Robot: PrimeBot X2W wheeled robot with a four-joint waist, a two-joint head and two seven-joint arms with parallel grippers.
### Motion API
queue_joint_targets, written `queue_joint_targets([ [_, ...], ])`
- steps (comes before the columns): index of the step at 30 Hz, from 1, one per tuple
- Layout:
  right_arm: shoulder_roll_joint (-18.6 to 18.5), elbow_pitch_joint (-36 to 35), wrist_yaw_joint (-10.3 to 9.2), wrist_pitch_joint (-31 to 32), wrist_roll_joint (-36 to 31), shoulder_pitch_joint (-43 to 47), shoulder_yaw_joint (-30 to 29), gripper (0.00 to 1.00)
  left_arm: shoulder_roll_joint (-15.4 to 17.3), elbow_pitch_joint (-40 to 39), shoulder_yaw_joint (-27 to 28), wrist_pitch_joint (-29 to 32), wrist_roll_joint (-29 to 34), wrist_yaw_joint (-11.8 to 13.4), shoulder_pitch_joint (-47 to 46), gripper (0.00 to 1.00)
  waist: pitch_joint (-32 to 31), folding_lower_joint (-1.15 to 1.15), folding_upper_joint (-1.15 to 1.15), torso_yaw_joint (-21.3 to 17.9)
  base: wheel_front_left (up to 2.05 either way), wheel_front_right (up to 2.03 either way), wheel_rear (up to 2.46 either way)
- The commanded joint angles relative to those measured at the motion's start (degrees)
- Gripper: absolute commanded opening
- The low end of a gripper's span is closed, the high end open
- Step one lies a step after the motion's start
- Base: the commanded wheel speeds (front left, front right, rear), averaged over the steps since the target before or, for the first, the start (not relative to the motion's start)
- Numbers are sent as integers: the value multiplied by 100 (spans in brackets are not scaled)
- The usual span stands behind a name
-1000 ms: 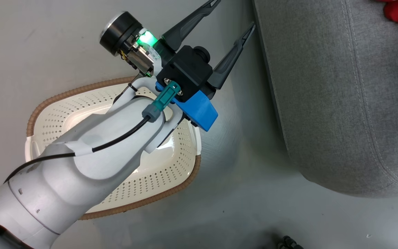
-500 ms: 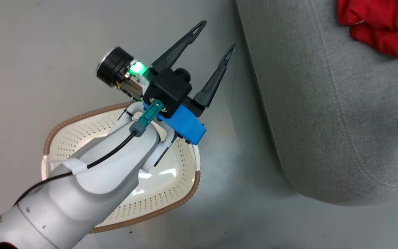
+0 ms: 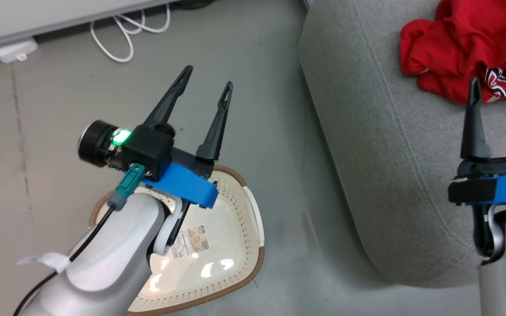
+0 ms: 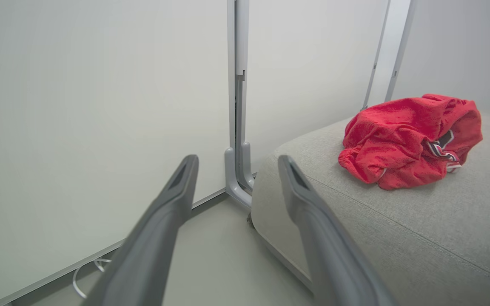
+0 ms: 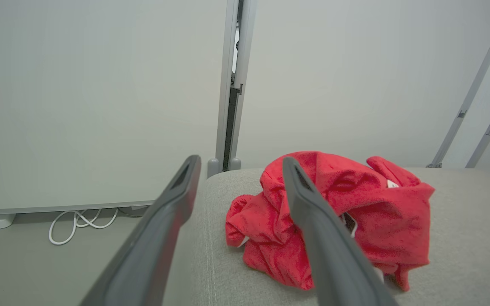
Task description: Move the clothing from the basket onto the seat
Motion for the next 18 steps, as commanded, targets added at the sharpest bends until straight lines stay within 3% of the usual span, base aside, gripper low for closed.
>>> queue_joint_targets([
  [1, 56, -98, 3, -3, 30, 157, 98, 100, -25, -70, 200, -25, 91, -9, 208, 100, -271, 1, 0, 194, 0, 0, 0],
  [18, 191, -449, 2, -3, 1, 1146, 559, 100, -582, -224, 2331, -21, 904, -386, 2164, 100, -1325, 1, 0, 974, 0, 0, 0],
])
